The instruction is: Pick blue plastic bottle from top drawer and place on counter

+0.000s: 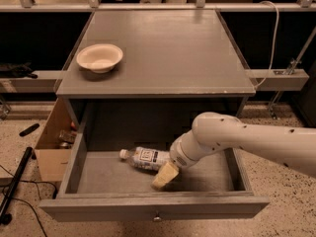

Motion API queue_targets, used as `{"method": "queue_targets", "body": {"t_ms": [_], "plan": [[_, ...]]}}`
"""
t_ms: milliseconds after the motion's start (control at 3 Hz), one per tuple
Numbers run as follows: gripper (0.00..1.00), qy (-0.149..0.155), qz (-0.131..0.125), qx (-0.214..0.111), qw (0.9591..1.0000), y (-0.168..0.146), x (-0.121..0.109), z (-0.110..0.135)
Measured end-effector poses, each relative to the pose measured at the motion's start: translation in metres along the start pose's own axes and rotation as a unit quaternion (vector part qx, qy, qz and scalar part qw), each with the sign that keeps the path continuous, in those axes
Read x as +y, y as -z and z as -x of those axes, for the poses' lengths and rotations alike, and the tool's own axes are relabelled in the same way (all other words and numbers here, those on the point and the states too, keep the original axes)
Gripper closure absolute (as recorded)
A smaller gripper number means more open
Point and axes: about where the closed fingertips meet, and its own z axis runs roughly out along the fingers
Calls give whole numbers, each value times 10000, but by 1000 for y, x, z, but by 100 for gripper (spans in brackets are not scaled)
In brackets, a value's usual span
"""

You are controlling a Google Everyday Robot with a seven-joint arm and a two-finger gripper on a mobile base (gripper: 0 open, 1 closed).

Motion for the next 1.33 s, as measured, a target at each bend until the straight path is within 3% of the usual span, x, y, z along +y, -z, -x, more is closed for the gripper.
{"method": "queue_targets", "body": {"t_ms": [667,1000,1333], "plan": [[46,1,-1,-2,10000,0,0,0],[77,1,-1,-2,10000,0,0,0],[100,20,7,2,10000,1,0,0]]}}
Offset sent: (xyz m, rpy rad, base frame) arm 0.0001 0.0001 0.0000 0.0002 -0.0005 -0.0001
